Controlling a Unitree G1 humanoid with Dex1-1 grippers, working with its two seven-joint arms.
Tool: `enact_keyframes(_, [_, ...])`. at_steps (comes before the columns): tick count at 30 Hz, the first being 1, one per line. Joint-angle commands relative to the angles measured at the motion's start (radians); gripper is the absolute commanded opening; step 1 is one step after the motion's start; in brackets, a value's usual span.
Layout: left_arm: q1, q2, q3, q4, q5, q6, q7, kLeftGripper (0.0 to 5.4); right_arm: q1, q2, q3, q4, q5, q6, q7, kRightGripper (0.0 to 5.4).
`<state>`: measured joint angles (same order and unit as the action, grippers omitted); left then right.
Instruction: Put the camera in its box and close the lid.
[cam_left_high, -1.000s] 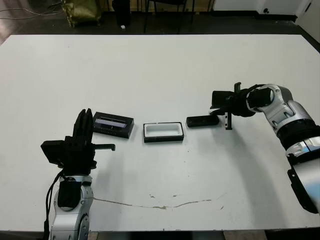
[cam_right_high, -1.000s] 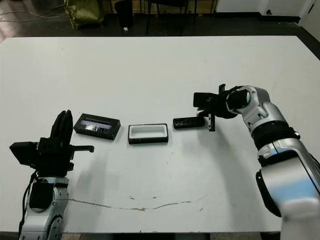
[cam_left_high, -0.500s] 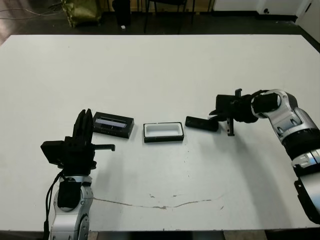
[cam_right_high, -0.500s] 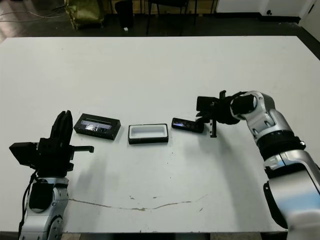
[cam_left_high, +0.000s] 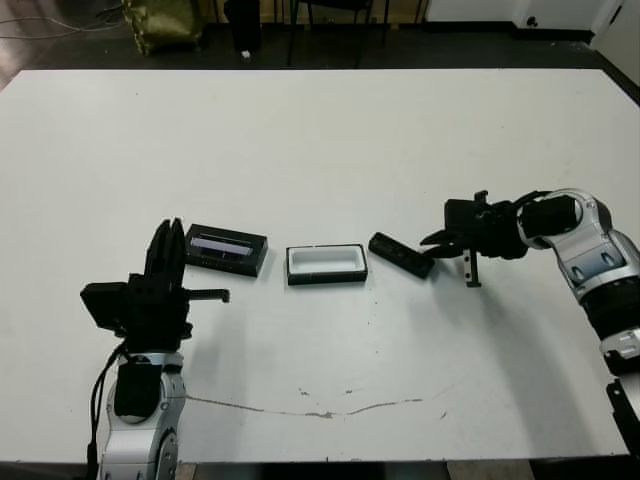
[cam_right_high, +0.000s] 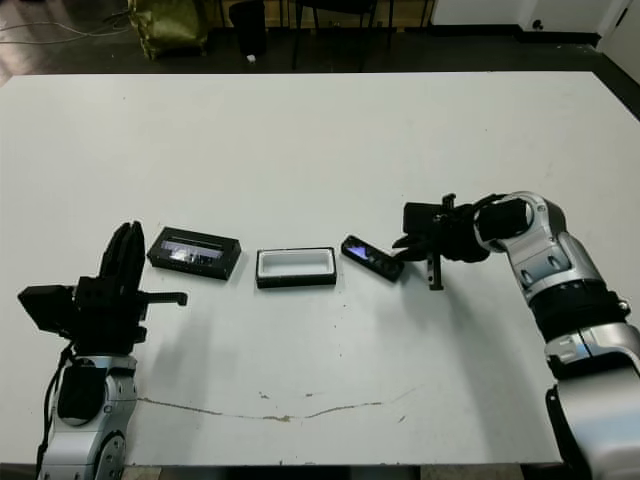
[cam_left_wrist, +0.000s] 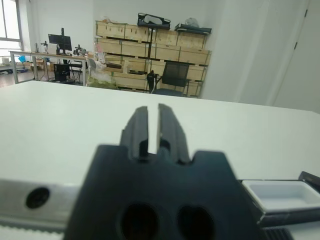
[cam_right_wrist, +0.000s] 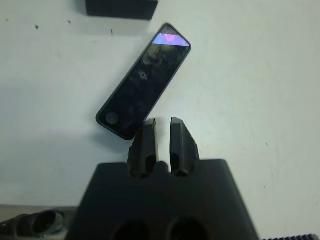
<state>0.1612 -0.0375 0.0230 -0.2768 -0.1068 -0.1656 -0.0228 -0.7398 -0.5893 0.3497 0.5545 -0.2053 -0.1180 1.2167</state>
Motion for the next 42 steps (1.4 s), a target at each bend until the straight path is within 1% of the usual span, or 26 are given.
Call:
enact_keyframes(1, [0.016, 0.002, 0.003, 0.008, 0.012, 0.014, 0.009, 0.02, 0.028, -0.020, -0.003, -0.037, 0.014, 0.034, 0.021, 0.00])
enact_keyframes(4, [0.014, 0.003, 0.003, 0.011, 0.007, 0.008, 0.006, 0.02, 0.035, -0.024, -0.001, -0.062, 0.023, 0.046, 0.032, 0.00])
enact_keyframes(7, [0.014, 0.004, 0.002, 0.010, 0.009, 0.011, 0.007, 0.02, 0.047, -0.034, 0.009, -0.107, 0.009, 0.037, 0.031, 0.00])
enact_keyframes(11, [0.014, 0.001, 0.003, 0.011, 0.002, 0.012, 0.006, 0.02, 0.063, -0.043, 0.013, -0.158, 0.006, 0.067, 0.032, 0.00])
enact_keyframes(14, [0.014, 0.001, 0.002, 0.014, 0.001, 0.005, 0.004, 0.02, 0.070, -0.046, 0.009, -0.168, 0.004, 0.079, 0.021, 0.00])
enact_keyframes(16, [0.014, 0.002, 0.003, 0.015, -0.003, 0.004, 0.001, 0.02, 0.083, -0.042, -0.009, -0.163, 0.002, 0.088, -0.026, 0.00])
enact_keyframes(19, [0.016, 0.001, 0.003, 0.011, 0.000, 0.012, 0.005, 0.02, 0.098, -0.052, -0.024, -0.159, -0.034, 0.075, -0.123, 0.00])
enact_keyframes(21, [0.018, -0.002, 0.003, 0.010, 0.000, 0.013, 0.008, 0.02, 0.094, -0.064, -0.029, -0.154, -0.062, 0.081, -0.172, 0.00])
enact_keyframes(23, [0.020, -0.001, 0.002, 0.008, -0.002, 0.014, 0.006, 0.02, 0.083, -0.072, -0.046, -0.137, -0.060, 0.066, -0.199, 0.00])
enact_keyframes(25, [0.020, 0.002, 0.002, 0.014, -0.005, 0.003, -0.001, 0.02, 0.083, -0.079, -0.069, -0.154, -0.055, 0.062, -0.232, 0.00])
enact_keyframes(27, [0.019, 0.006, 0.003, 0.023, 0.000, -0.011, -0.005, 0.02, 0.098, -0.076, -0.119, -0.196, -0.012, 0.095, -0.257, 0.00])
enact_keyframes(30, [0.021, 0.003, 0.002, 0.018, 0.003, 0.000, -0.001, 0.02, 0.139, -0.041, -0.242, -0.261, 0.139, 0.161, -0.284, 0.00])
enact_keyframes(32, [0.024, 0.000, 0.000, 0.009, 0.002, 0.010, 0.001, 0.02, 0.182, -0.014, -0.313, -0.323, 0.245, 0.232, -0.302, 0.00])
enact_keyframes(34, [0.024, 0.002, 0.000, 0.006, 0.002, 0.012, 0.000, 0.02, 0.242, 0.010, -0.367, -0.402, 0.333, 0.297, -0.324, 0.00])
enact_keyframes(37, [0.024, 0.007, 0.003, 0.008, 0.000, 0.007, -0.005, 0.02, 0.320, 0.029, -0.402, -0.485, 0.406, 0.325, -0.343, 0.00])
enact_keyframes(40, [0.023, 0.005, 0.004, 0.008, 0.000, 0.009, -0.003, 0.02, 0.404, 0.042, -0.411, -0.584, 0.429, 0.363, -0.394, 0.00])
enact_keyframes(42, [0.024, 0.003, 0.003, 0.008, -0.003, 0.010, -0.003, 0.02, 0.455, 0.048, -0.408, -0.643, 0.430, 0.380, -0.431, 0.00])
